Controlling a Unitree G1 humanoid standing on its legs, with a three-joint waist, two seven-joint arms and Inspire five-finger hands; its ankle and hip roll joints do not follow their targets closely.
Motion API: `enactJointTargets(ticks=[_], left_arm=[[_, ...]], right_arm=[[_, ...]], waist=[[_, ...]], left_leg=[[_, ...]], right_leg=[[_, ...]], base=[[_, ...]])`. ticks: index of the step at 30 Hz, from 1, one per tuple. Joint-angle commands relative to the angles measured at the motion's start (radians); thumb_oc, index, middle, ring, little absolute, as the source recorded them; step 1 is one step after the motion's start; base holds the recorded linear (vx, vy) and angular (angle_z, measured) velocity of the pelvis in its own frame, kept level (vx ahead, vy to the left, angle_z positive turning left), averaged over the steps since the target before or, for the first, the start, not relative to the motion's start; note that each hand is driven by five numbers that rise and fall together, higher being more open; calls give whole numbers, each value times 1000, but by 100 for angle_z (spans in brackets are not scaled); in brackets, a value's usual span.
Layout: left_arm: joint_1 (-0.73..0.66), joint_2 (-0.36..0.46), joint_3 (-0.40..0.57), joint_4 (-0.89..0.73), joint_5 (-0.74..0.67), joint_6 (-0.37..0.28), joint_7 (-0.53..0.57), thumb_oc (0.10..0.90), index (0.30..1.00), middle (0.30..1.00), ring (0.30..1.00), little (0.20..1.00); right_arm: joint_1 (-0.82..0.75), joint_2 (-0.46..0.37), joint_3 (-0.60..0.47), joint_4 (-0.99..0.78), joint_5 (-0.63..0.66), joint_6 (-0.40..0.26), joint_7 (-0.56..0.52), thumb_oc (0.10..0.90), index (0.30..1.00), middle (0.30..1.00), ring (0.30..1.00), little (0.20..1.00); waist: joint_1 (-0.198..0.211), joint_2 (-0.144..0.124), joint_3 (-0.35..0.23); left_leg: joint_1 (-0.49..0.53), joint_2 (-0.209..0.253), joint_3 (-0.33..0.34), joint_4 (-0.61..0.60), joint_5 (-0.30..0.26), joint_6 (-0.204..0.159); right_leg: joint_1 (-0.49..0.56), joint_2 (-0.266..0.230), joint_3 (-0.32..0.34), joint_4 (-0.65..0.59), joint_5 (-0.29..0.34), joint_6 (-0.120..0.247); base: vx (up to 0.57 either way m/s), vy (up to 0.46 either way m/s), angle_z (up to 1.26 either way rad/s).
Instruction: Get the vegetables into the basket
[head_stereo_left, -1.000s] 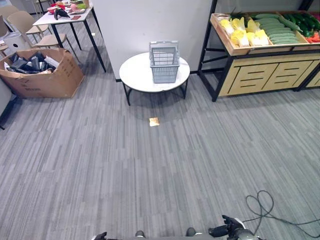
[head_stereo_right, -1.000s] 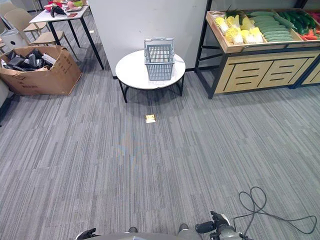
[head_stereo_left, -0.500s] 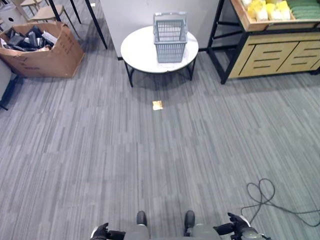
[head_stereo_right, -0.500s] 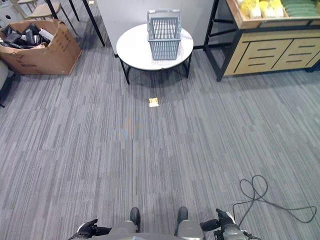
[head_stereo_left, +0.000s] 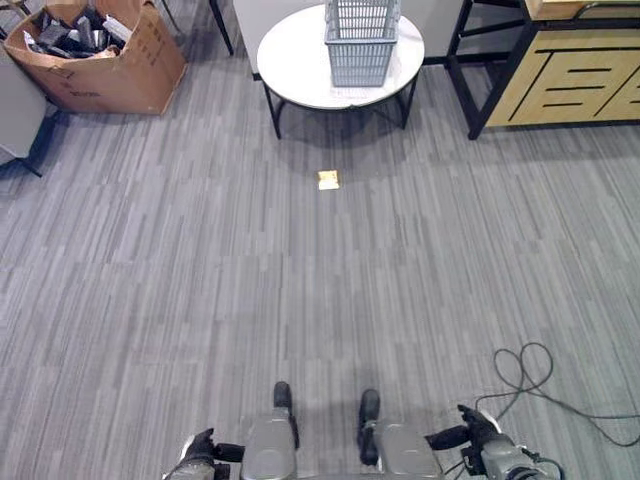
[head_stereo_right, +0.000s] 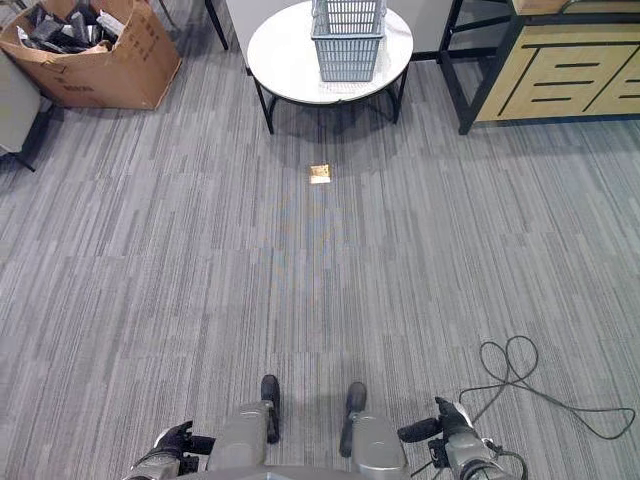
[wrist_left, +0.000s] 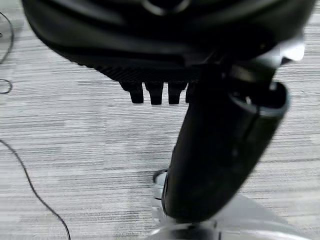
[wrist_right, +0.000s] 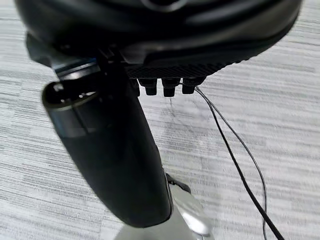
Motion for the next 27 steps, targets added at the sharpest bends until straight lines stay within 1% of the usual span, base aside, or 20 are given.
enactJointTargets(ticks=[1, 3, 5, 6, 9, 11, 12, 14, 15, 16, 17, 18, 20, 21, 22, 23, 24, 25, 26, 27], left_arm=[[37, 5, -31, -27, 3, -8, 9, 900, 1000, 1000, 1000, 1000], [48, 11, -25, -24, 13, -8, 1, 900, 1000, 1000, 1000, 1000], [62, 18, -15, -12, 29, 2, -6, 900, 1000, 1000, 1000, 1000], [60, 28, -15, -13, 38, 1, -7, 900, 1000, 1000, 1000, 1000], [46, 46, -29, -27, 54, -2, -17, 900, 1000, 1000, 1000, 1000], [32, 54, -31, -32, 47, -2, -12, 900, 1000, 1000, 1000, 1000], [26, 56, -36, -36, 50, -3, -13, 900, 1000, 1000, 1000, 1000], [24, 61, -38, -38, 54, -3, -20, 900, 1000, 1000, 1000, 1000], [23, 65, -40, -40, 58, -3, -23, 900, 1000, 1000, 1000, 1000], [19, 74, -42, -47, 60, 2, -30, 900, 1000, 1000, 1000, 1000], [18, 76, -39, -45, 56, 3, -30, 900, 1000, 1000, 1000, 1000], [18, 76, -39, -45, 56, 3, -30, 900, 1000, 1000, 1000, 1000], [12, 77, -35, -37, 53, 5, -27, 900, 1000, 1000, 1000, 1000], [7, 78, -33, -31, 54, 5, -26, 900, 1000, 1000, 1000, 1000], [5, 77, -33, -29, 54, 5, -24, 900, 1000, 1000, 1000, 1000], [2, 72, -33, -25, 56, 4, -25, 900, 1000, 1000, 1000, 1000], [1, 70, -32, -22, 59, 5, -26, 900, 1000, 1000, 1000, 1000], [2, 69, -30, -20, 63, 3, -27, 900, 1000, 1000, 1000, 1000], [2, 68, -30, -20, 63, 2, -27, 900, 1000, 1000, 1000, 1000], [3, 66, -25, -16, 63, 0, -30, 900, 1000, 1000, 1000, 1000]], right_arm=[[39, -36, 16, -5, -7, 1, -21, 900, 1000, 1000, 1000, 1000], [50, -34, 10, -2, -13, 2, -13, 900, 1000, 1000, 1000, 1000], [71, -16, 4, 2, -28, 6, -2, 900, 1000, 1000, 1000, 1000], [70, -9, 1, 2, -26, 9, 0, 900, 1000, 1000, 1000, 1000], [49, 7, 30, -15, -46, 10, 14, 900, 1000, 1000, 1000, 1000], [28, 16, 43, -30, -41, 11, 15, 900, 1000, 1000, 1000, 1000], [19, 18, 53, -40, -42, 10, 18, 900, 1000, 1000, 1000, 1000], [14, 20, 57, -45, -46, 10, 20, 900, 1000, 1000, 1000, 1000], [6, 17, 61, -50, -47, 11, 20, 900, 1000, 1000, 1000, 1000], [-4, 12, 67, -71, -43, 5, 15, 900, 1000, 1000, 1000, 1000], [-7, 13, 71, -77, -44, 5, 16, 900, 1000, 1000, 1000, 1000], [-6, 13, 71, -77, -44, 5, 16, 900, 1000, 1000, 1000, 1000], [-15, 17, 76, -82, -41, 3, 18, 900, 1000, 1000, 1000, 1000], [-21, 19, 76, -81, -37, 2, 18, 900, 1000, 1000, 1000, 1000], [-25, 21, 77, -83, -35, 1, 17, 900, 1000, 1000, 1000, 1000], [-31, 23, 78, -85, -36, -1, 15, 900, 1000, 1000, 1000, 1000], [-31, 23, 79, -86, -37, -2, 15, 900, 1000, 1000, 1000, 1000], [-31, 20, 79, -87, -40, -3, 16, 900, 1000, 1000, 1000, 1000], [-31, 20, 79, -87, -40, -3, 16, 900, 1000, 1000, 1000, 1000], [-30, 15, 82, -92, -45, -3, 20, 900, 1000, 1000, 1000, 1000]], waist=[[7, 0, -32], [21, -2, -41], [22, -23, -62], [18, -38, -66], [18, -67, -67], [18, -75, -60], [15, -82, -57], [15, -87, -55], [17, -82, -47], [14, -62, -26], [9, -60, -19], [8, -62, -15], [-3, -54, 1], [-11, -54, 7], [-15, -55, 12], [-27, -64, 16], [-36, -67, 17], [-45, -68, 17], [-45, -66, 19], [-59, -66, 20]], left_leg=[[-37, 63, 11, 5, 21, 20], [-33, 62, 20, -1, 25, 19], [-1, 38, 53, 14, -9, 44], [2, 16, 73, 37, -42, 66], [-18, -31, 110, 103, -115, 110], [-26, -45, 125, 107, -133, 127], [-22, -59, 134, 102, -148, 140], [-12, -73, 139, 94, -159, 152], [19, -89, 142, 65, -170, 173], [88, -97, 149, 31, -195, 201], [106, -97, 152, 25, -199, 203], [111, -99, 152, 26, -202, 203], [143, -95, 147, 15, -205, 199], [159, -96, 145, 6, -207, 190], [167, -96, 141, 5, -211, 188], [187, -103, 133, 4, -223, 175], [202, -107, 125, 1, -232, 167], [219, -109, 114, 0, -243, 160], [221, -107, 113, 1, -245, 159], [255, -111, 95, -1, -264, 151]], right_leg=[[121, -48, 76, 24, -49, 117], [164, -57, 102, 22, -68, 129], [178, -91, 129, 44, -68, 155], [163, -120, 152, 67, -36, 174], [129, -172, 195, 79, 62, 204], [88, -179, 211, 97, 126, 209], [77, -190, 213, 99, 183, 217], [68, -195, 213, 110, 230, 222], [25, -204, 199, 188, 295, 215], [-58, -198, 147, 357, 306, 197], [-90, -197, 134, 367, 303, 193], [-87, -201, 135, 374, 298, 195], [-149, -179, 118, 362, 256, 187], [-175, -165, 98, 297, 226, 182], [-177, -166, 93, 273, 220, 186], [-208, -164, 82, 164, 221, 199], [-218, -159, 84, 101, 230, 208], [-230, -151, 97, 58, 246, 218], [-226, -149, 96, 56, 246, 218], [-243, -136, 130, 10, 273, 228]], base=[[406, 212, 13], [430, 282, -25], [356, 382, -91], [218, 360, -114], [176, 375, -44], [87, 264, -20], [81, 212, -26], [116, 248, -16], [241, 494, -36], [247, 463, -36], [176, 295, -48], [84, 51, -19], [132, 36, 3], [158, -1, 17], [237, -68, 16], [252, -97, 18], [318, -118, 27], [194, -69, 27], [287, -91, 40], [284, -98, 40]])
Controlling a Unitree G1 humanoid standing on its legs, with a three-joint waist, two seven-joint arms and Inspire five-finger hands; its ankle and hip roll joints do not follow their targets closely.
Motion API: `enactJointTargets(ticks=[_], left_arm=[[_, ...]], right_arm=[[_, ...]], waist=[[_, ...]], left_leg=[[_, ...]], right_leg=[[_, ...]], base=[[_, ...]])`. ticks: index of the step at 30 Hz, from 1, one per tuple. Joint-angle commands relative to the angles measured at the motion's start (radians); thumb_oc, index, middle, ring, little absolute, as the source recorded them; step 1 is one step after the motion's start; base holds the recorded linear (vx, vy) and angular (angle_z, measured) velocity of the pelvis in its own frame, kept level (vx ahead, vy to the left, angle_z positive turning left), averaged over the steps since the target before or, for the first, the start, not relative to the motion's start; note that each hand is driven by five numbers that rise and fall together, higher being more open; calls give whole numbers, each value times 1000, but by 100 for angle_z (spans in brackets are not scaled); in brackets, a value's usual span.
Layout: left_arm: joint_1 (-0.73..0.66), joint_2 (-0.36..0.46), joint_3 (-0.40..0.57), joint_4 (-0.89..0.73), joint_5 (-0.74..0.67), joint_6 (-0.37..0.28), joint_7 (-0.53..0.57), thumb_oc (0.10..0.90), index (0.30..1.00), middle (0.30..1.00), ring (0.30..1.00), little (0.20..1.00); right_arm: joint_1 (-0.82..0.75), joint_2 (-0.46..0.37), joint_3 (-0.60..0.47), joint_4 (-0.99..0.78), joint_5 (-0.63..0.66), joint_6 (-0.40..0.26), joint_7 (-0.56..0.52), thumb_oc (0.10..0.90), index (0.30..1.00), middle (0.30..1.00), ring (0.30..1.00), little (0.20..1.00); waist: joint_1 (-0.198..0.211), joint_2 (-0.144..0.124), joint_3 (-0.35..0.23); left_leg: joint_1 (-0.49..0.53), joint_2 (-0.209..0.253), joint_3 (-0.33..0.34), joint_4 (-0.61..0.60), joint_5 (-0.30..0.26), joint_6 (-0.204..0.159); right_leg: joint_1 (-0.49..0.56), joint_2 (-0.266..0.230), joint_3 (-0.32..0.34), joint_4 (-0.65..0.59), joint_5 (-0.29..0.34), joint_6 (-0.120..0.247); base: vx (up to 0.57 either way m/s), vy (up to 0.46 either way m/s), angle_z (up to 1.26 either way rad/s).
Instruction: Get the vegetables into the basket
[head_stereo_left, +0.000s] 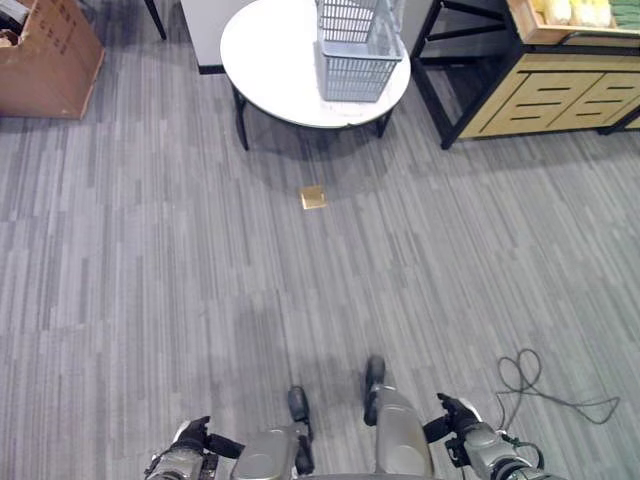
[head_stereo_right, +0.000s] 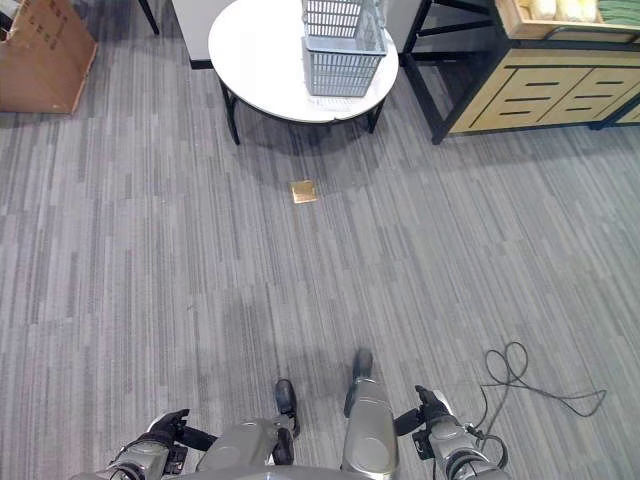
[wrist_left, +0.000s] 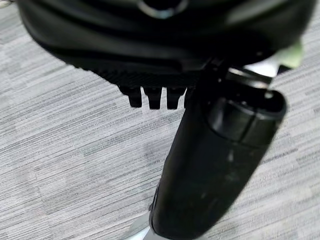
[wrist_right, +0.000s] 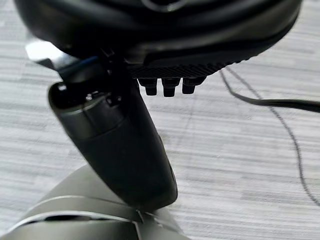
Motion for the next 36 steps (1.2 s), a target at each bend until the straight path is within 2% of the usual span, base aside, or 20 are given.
enactJointTargets(ticks=[1, 5, 9, 11, 12, 14, 16, 17, 18, 20, 21, 23, 24, 26, 27, 28, 30, 33, 34, 36], left_arm=[[26, 4, 33, -10, 19, -14, 7, 900, 1000, 1000, 1000, 1000], [32, -4, 32, -2, 23, -13, -1, 900, 1000, 1000, 1000, 1000], [32, -16, 34, 5, 17, -11, 1, 900, 1000, 1000, 1000, 1000], [33, -26, 30, 7, 17, -8, -1, 900, 1000, 1000, 1000, 1000], [33, -26, 30, 7, 17, -8, -1, 900, 1000, 1000, 1000, 1000], [25, -33, 24, -5, 1, -11, 3, 900, 1000, 1000, 1000, 1000], [19, -37, 24, -18, -26, -16, 10, 900, 1000, 1000, 1000, 1000], [10, -36, 14, -32, -41, -20, 13, 900, 1000, 1000, 1000, 1000], [6, -37, 6, -35, -42, -22, 15, 900, 1000, 1000, 1000, 1000], [8, -38, -2, -39, -39, -23, 23, 900, 1000, 1000, 1000, 1000], [10, -40, -6, -42, -39, -24, 23, 900, 1000, 1000, 1000, 1000], [12, -41, -9, -43, -39, -24, 24, 900, 1000, 1000, 1000, 1000], [14, -41, -9, -42, -39, -26, 26, 900, 1000, 1000, 1000, 1000], [21, -39, -6, -41, -42, -27, 26, 900, 1000, 1000, 1000, 1000], [22, -34, -4, -40, -41, -26, 28, 900, 1000, 1000, 1000, 1000], [28, -30, -1, -38, -35, -24, 20, 900, 1000, 1000, 1000, 1000], [27, -27, -7, -38, -27, -22, 23, 900, 1000, 1000, 1000, 1000], [12, -16, -25, -53, -7, -26, 24, 900, 1000, 1000, 1000, 1000], [9, -9, -34, -57, 6, -25, 26, 900, 1000, 1000, 1000, 1000], [7, -4, -32, -58, 5, -25, 24, 900, 1000, 1000, 1000, 1000]], right_arm=[[-23, -35, 25, -2, 6, -17, 2, 900, 1000, 1000, 1000, 1000], [-14, -43, 23, -4, 3, -17, 7, 900, 1000, 1000, 1000, 1000], [-18, -61, 28, -4, -1, -19, 11, 900, 1000, 1000, 1000, 1000], [-21, -75, 29, -3, 6, -23, 9, 900, 1000, 1000, 1000, 1000], [-21, -75, 29, -3, 6, -23, 9, 900, 1000, 1000, 1000, 1000], [-19, -96, 21, 1, 18, -26, 0, 900, 1000, 1000, 1000, 1000], [-17, -103, 20, 9, 21, -28, -8, 900, 1000, 1000, 1000, 1000], [-13, -109, 10, 29, 28, -23, -20, 900, 1000, 1000, 1000, 1000], [-8, -109, 6, 40, 29, -20, -23, 900, 1000, 1000, 1000, 1000], [-2, -110, 4, 55, 18, -15, -28, 900, 1000, 1000, 1000, 1000], [2, -111, 4, 57, 16, -14, -31, 900, 1000, 1000, 1000, 1000], [4, -110, 3, 56, 16, -14, -34, 900, 1000, 1000, 1000, 1000], [8, -106, 4, 60, 13, -14, -36, 900, 1000, 1000, 1000, 1000], [14, -104, 2, 64, 8, -13, -36, 900, 1000, 1000, 1000, 1000], [20, -100, 0, 68, 4, -12, -33, 900, 1000, 1000, 1000, 1000], [23, -95, -3, 70, -5, -10, -24, 900, 1000, 1000, 1000, 1000], [27, -88, -3, 68, -10, -8, -28, 900, 1000, 1000, 1000, 1000], [10, -83, 3, 57, -9, -9, -28, 900, 1000, 1000, 1000, 1000], [0, -76, 21, 51, -19, -10, -24, 900, 1000, 1000, 1000, 1000], [-3, -73, 22, 46, -18, -10, -24, 900, 1000, 1000, 1000, 1000]], waist=[[-24, 6, 28], [-23, 11, 21], [-27, 35, -3], [-28, 51, -9], [-28, 51, -9], [-23, 56, 1], [-18, 53, 13], [-10, 51, 23], [-3, 48, 30], [9, 43, 28], [15, 53, 25], [22, 54, 27], [29, 64, 26], [42, 68, 20], [48, 69, 15], [50, 70, 5], [47, 63, 8], [38, 54, 19], [38, 48, 23], [37, 45, 24]], left_leg=[[22, 132, -81, 90, -74, -96], [50, 126, -106, 95, -96, -105], [66, 160, -130, 115, -79, -139], [59, 187, -150, 168, -40, -170], [59, 187, -150, 168, -40, -170], [-7, 215, -166, 328, 57, -206], [-55, 213, -193, 419, 97, -215], [-93, 204, -212, 431, 114, -204], [-153, 180, -219, 398, 81, -187], [-242, 183, -193, 302, 29, -165], [-276, 199, -188, 244, 57, -169], [-278, 205, -187, 220, 71, -172], [-302, 220, -192, 175, 128, -184], [-329, 239, -175, 149, 170, -195], [-335, 245, -156, 151, 177, -196], [-316, 237, -147, 142, 153, -185], [-297, 220, -124, 141, 144, -171], [-294, 186, -100, 158, 110, -138], [-285, 166, -84, 156, 87, -118], [-281, 160, -79, 155, 80, -111]], right_leg=[[36, 29, 42, 21, 89, 20], [52, 38, 38, 25, 74, 7], [66, 73, 3, 50, 30, -26], [79, 97, -18, 69, -11, -55], [79, 97, -18, 69, -11, -55], [108, 116, -33, 83, -57, -95], [129, 121, -48, 86, -82, -118], [153, 126, -50, 90, -108, -127], [175, 124, -46, 88, -126, -123], [202, 114, -28, 85, -156, -110], [218, 117, -23, 82, -168, -107], [229, 119, -14, 85, -176, -107], [250, 125, -8, 80, -185, -105], [290, 118, 8, 68, -198, -97], [313, 113, 15, 69, -207, -92], [330, 101, 25, 77, -224, -78], [325, 80, 29, 97, -204, -62], [267, 55, 73, 163, -143, -47], [256, 42, 89, 172, -104, -41], [250, 37, 92, 183, -86, -38]], base=[[361, -130, 40], [201, -109, 53], [188, -164, 17], [254, -248, -10], [298, -311, -6], [220, -264, 14], [186, -194, 18], [310, -186, 16], [328, -131, 16], [341, 38, 15], [328, 121, 9], [167, 80, -10], [210, 110, -42], [322, 175, -41], [386, 264, -13], [400, 334, -19], [236, 268, -27], [133, 240, -30], [184, 284, -14], [140, 195, -11]])
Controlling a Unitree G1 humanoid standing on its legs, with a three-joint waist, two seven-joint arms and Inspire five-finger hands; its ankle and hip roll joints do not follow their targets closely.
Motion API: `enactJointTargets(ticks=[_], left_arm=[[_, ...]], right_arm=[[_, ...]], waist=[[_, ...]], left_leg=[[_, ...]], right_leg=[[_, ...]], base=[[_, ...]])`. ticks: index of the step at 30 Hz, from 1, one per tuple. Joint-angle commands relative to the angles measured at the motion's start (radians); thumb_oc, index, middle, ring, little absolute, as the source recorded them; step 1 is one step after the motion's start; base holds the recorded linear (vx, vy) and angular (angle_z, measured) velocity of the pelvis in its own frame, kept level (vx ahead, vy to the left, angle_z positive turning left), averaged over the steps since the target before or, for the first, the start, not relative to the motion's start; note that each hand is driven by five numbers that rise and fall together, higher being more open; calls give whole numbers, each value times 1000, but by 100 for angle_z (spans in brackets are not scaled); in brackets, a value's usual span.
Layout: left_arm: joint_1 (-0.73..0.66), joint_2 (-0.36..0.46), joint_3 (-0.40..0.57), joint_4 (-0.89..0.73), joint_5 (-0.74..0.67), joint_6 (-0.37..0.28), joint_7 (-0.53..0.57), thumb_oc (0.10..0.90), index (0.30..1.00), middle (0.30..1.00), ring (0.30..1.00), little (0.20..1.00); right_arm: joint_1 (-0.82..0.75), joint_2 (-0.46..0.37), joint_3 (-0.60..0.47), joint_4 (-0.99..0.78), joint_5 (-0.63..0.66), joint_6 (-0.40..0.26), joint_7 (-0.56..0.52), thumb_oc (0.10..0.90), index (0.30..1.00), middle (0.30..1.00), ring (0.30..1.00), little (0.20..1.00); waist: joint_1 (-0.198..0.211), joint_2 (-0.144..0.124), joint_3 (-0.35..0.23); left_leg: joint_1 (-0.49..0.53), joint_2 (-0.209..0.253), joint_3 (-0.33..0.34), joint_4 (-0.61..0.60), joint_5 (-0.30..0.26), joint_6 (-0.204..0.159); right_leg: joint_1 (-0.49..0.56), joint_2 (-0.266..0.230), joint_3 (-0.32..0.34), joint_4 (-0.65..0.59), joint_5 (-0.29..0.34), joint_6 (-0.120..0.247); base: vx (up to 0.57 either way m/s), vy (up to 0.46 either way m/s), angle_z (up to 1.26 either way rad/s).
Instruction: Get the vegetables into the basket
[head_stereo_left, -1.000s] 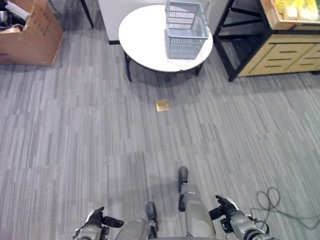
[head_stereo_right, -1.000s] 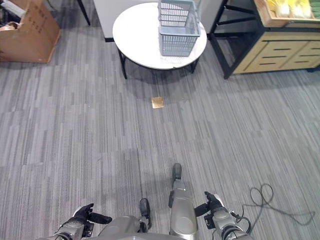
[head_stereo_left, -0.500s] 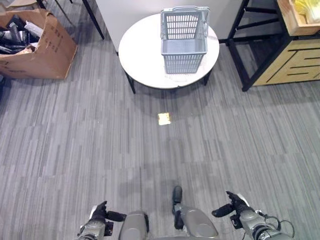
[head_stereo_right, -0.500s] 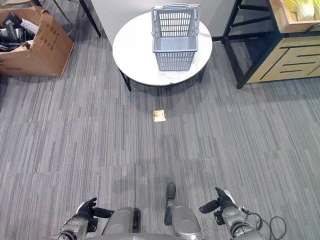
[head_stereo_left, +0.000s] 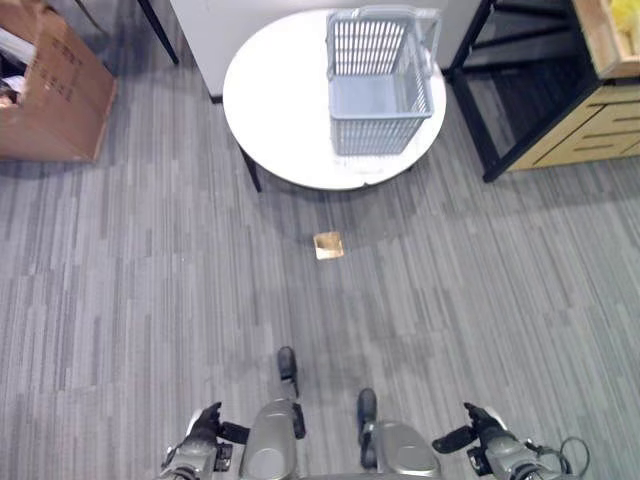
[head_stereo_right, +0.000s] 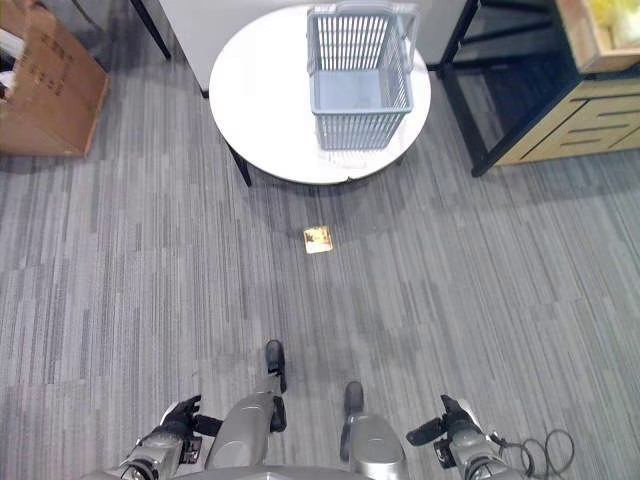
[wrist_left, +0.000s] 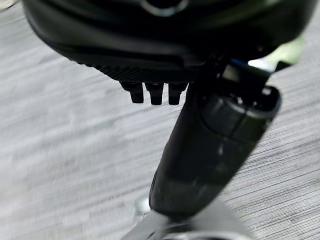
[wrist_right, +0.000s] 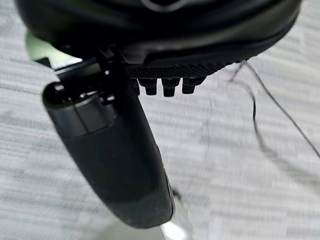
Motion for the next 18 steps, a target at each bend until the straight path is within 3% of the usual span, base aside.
enactJointTargets(ticks=[1, 7, 11, 14, 15, 17, 18], left_arm=[[35, 30, 19, -13, 19, 2, 6, 900, 1000, 1000, 1000, 1000], [32, 37, 26, -15, 17, 7, 2, 900, 1000, 1000, 1000, 1000], [28, 42, 36, -9, 9, 8, -2, 900, 1000, 1000, 1000, 1000], [23, 38, 40, 0, 7, 8, -6, 900, 1000, 1000, 1000, 1000], [22, 35, 46, 4, 6, 7, -7, 900, 1000, 1000, 1000, 1000], [22, 32, 46, 5, 8, 7, -8, 900, 1000, 1000, 1000, 1000], [24, 31, 52, 10, 17, 4, -12, 900, 1000, 1000, 1000, 1000]], right_arm=[[-1, -4, 16, -44, -12, 2, -5, 900, 1000, 1000, 1000, 1000], [-13, 3, 19, -60, -1, -1, -2, 900, 1000, 1000, 1000, 1000], [-24, 7, 21, -75, 14, -5, 0, 900, 1000, 1000, 1000, 1000], [-32, 11, 25, -85, 19, -10, 4, 900, 1000, 1000, 1000, 1000], [-35, 11, 25, -84, 18, -10, 5, 900, 1000, 1000, 1000, 1000], [-36, 11, 24, -86, 18, -10, 6, 900, 1000, 1000, 1000, 1000], [-33, 8, 20, -88, 18, -11, 11, 900, 1000, 1000, 1000, 1000]], waist=[[17, -53, 6], [21, -44, 12], [4, -43, 35], [-9, -54, 41], [-18, -57, 43], [-24, -59, 43], [-43, -65, 36]], left_leg=[[-39, -12, 3, 156, -115, -21], [11, -30, 29, 151, -162, 19], [70, -24, 38, 139, -183, 21], [101, -19, 41, 135, -207, 4], [119, -19, 36, 135, -218, -8], [132, -19, 31, 134, -224, -14], [162, -25, 17, 129, -229, -29]], right_leg=[[22, -90, 54, -36, 197, 77], [-34, -103, 10, 136, 263, 73], [-139, -86, -35, 138, 230, 60], [-184, -95, -91, -6, 225, 72], [-201, -96, -93, -89, 243, 84], [-205, -99, -91, -124, 261, 93], [-226, -97, -63, -196, 308, 111]], base=[[121, 163, -1], [115, 150, -8], [145, 67, -19], [172, -70, -4], [249, -118, -1], [230, -103, 0], [299, -106, 21]])
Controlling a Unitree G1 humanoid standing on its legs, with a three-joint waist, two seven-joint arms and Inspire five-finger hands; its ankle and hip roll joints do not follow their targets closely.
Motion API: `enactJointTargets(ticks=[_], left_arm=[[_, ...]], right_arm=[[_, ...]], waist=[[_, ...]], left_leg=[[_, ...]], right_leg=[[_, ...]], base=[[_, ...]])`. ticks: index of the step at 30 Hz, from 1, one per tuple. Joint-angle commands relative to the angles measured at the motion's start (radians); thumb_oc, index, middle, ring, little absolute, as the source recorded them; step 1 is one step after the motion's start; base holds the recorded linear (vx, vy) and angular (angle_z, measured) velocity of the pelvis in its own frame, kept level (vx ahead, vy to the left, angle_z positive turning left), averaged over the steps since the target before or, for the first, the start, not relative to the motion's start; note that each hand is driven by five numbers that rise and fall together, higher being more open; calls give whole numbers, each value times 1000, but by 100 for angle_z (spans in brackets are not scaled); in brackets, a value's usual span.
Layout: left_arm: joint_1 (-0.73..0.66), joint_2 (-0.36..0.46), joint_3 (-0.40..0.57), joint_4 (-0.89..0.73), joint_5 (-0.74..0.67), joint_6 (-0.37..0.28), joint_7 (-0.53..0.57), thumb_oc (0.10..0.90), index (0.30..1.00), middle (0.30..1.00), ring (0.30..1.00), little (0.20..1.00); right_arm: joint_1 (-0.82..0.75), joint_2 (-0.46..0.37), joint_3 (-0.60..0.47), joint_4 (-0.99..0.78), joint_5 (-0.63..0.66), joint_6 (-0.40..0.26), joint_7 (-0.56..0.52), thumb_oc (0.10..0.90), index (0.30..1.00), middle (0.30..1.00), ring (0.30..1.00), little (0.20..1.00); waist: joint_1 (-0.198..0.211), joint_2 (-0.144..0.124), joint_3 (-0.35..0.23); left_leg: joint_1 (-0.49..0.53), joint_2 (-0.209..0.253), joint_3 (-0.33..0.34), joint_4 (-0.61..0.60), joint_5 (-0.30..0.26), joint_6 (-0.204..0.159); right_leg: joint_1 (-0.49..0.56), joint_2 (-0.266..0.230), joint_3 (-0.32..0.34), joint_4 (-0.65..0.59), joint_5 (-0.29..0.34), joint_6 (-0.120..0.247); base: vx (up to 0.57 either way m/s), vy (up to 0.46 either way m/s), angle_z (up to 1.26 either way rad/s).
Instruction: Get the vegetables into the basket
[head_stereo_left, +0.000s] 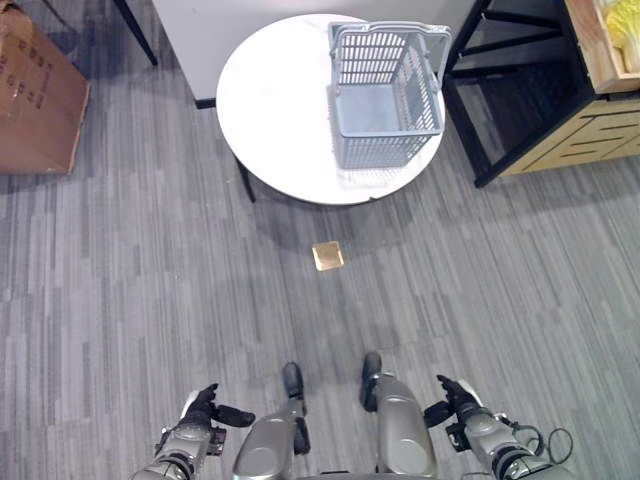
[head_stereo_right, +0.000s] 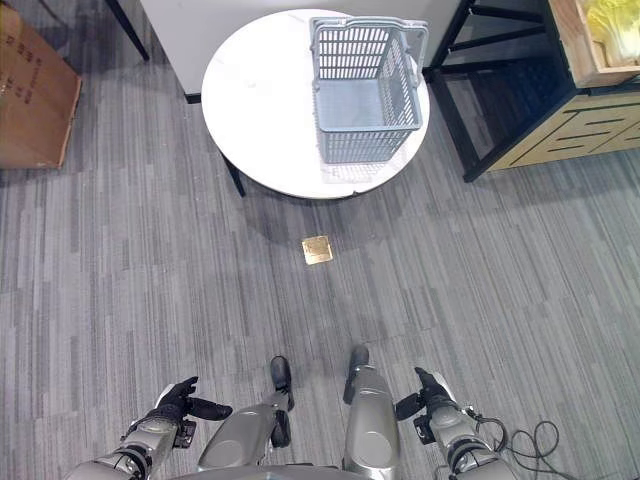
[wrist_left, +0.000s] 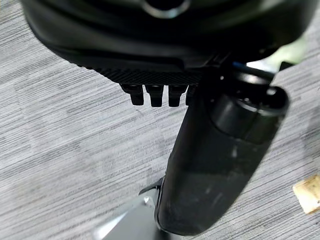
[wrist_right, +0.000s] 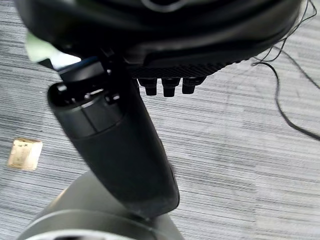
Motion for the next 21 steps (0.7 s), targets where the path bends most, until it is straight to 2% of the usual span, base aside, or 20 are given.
enactJointTargets(ticks=[1, 4, 6, 7, 8, 9, 11, 12, 14, 16, 19, 20, 21], left_arm=[[57, 12, 20, 5, 21, -6, -9, 900, 1000, 1000, 1000, 1000], [63, 5, 23, 14, 25, -4, -15, 900, 1000, 1000, 1000, 1000], [68, -6, 30, 20, 12, -4, -18, 900, 1000, 1000, 1000, 1000], [68, -5, 30, 20, 12, -4, -18, 900, 1000, 1000, 1000, 1000], [68, -9, 36, 17, -6, -3, -17, 900, 1000, 1000, 1000, 1000], [68, -9, 36, 17, -6, -3, -17, 900, 1000, 1000, 1000, 1000], [66, -11, 35, 12, -11, -2, -18, 900, 1000, 1000, 1000, 1000], [64, -12, 32, 6, -19, -3, -20, 900, 1000, 1000, 1000, 1000], [62, -13, 31, 1, -29, -4, -22, 900, 1000, 1000, 1000, 1000], [58, -16, 23, -4, -38, -4, -20, 900, 1000, 1000, 1000, 1000], [57, -19, 16, -8, -36, -5, -18, 900, 1000, 1000, 1000, 1000], [58, -18, 13, -10, -34, -6, -14, 900, 1000, 1000, 1000, 1000], [59, -18, 11, -12, -35, -7, -12, 900, 1000, 1000, 1000, 1000]], right_arm=[[6, -37, 7, -3, 32, -4, 7, 900, 1000, 1000, 1000, 1000], [12, -43, 8, -2, 34, -5, 11, 900, 1000, 1000, 1000, 1000], [14, -63, 9, 8, 37, -8, 11, 900, 1000, 1000, 1000, 1000], [13, -63, 9, 8, 37, -8, 11, 900, 1000, 1000, 1000, 1000], [20, -71, 3, 13, 46, -9, 10, 900, 1000, 1000, 1000, 1000], [20, -71, 3, 13, 46, -9, 10, 900, 1000, 1000, 1000, 1000], [28, -80, -4, 17, 48, -11, 8, 900, 1000, 1000, 1000, 1000], [31, -87, -4, 26, 48, -9, 6, 900, 1000, 1000, 1000, 1000], [36, -88, -5, 34, 46, -7, 4, 900, 1000, 1000, 1000, 1000], [38, -90, -10, 43, 50, -4, -2, 900, 1000, 1000, 1000, 1000], [41, -92, -16, 47, 50, 1, -6, 900, 1000, 1000, 1000, 1000], [44, -93, -15, 47, 49, 3, -9, 900, 1000, 1000, 1000, 1000], [47, -93, -15, 45, 47, 3, -11, 900, 1000, 1000, 1000, 1000]], waist=[[-20, 10, 0], [-16, 12, -11], [-8, 31, -25], [-10, 30, -27], [-8, 40, -37], [-9, 41, -37], [-10, 38, -36], [-8, 32, -34], [-4, 32, -33], [-1, 31, -26], [7, 22, -22], [14, 24, -24], [23, 31, -26]], left_leg=[[21, 44, -44, 142, -92, -93], [44, 51, -57, 161, -103, -108], [43, 86, -102, 246, -52, -149], [40, 84, -103, 244, -49, -148], [40, 102, -126, 299, -3, -167], [39, 103, -127, 300, -4, -168], [6, 124, -123, 397, 53, -186], [-23, 133, -124, 486, 84, -195], [-36, 139, -132, 507, 98, -194], [-77, 140, -122, 487, 88, -178], [-175, 158, -82, 398, 33, -161], [-203, 171, -74, 329, 36, -163], [-221, 180, -79, 261, 64, -170]], right_leg=[[24, 20, 64, 39, 156, 33], [62, 40, 56, 36, 126, 11], [108, 90, 23, 62, 59, -40], [106, 88, 22, 60, 61, -40], [126, 111, 17, 79, 20, -68], [126, 112, 16, 80, 19, -68], [146, 120, 5, 88, -5, -90], [168, 133, -2, 86, -26, -112], [181, 141, -6, 89, -43, -120], [207, 140, -6, 87, -55, -115], [233, 123, 2, 80, -74, -95], [244, 121, 8, 71, -82, -88], [254, 123, 15, 66, -86, -83]], base=[[378, -141, 31], [295, -165, 44], [399, -361, 24], [382, -339, 9], [223, -182, 6], [288, -254, 10], [171, -208, 19], [155, -190, 23], [146, -117, 10], [166, -56, 0], [166, 33, 16], [187, 114, 10], [222, 163, 1]])
